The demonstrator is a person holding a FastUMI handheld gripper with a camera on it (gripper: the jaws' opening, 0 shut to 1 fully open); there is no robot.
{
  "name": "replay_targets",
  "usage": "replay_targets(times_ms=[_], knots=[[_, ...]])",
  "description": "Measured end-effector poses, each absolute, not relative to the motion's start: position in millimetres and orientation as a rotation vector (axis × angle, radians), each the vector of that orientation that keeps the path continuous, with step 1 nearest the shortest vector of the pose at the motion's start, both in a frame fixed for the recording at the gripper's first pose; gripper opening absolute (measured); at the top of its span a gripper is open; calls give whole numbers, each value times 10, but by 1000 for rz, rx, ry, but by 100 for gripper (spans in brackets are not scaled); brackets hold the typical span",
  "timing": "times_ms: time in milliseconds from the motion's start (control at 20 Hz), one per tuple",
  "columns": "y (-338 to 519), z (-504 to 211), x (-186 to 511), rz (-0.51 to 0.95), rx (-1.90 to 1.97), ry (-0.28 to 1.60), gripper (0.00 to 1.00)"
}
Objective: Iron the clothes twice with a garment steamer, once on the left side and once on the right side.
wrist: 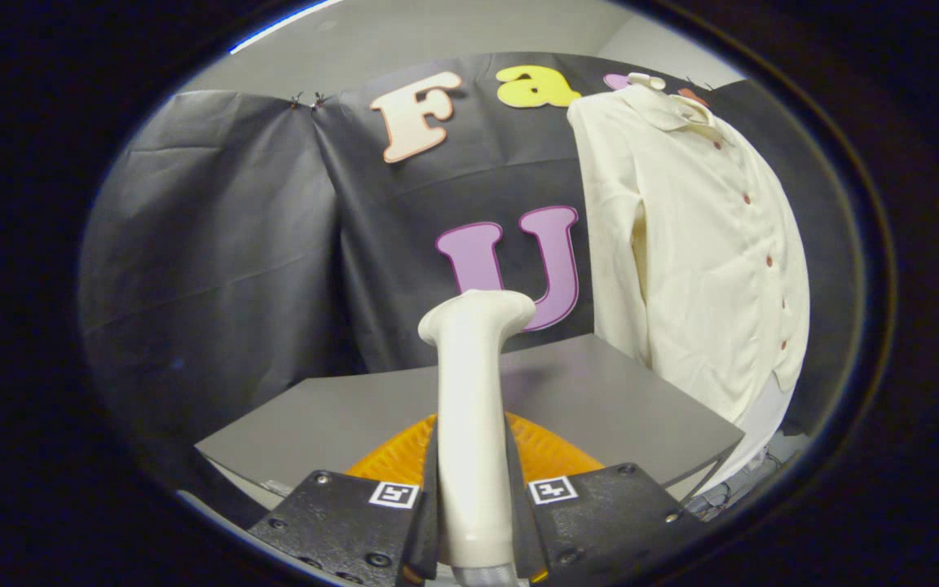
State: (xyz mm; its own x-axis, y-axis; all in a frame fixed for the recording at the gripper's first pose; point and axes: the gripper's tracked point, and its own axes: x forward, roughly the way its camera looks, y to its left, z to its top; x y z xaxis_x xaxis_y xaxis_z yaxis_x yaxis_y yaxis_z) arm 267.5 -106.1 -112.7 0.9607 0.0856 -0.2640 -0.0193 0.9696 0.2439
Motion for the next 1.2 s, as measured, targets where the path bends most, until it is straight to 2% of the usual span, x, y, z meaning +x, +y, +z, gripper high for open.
replay_targets(times_ms=[600,1200], knots=[[-1692,-403,2305,154,179,91,35],[-3006,152,2510,28,177,-91,34]])
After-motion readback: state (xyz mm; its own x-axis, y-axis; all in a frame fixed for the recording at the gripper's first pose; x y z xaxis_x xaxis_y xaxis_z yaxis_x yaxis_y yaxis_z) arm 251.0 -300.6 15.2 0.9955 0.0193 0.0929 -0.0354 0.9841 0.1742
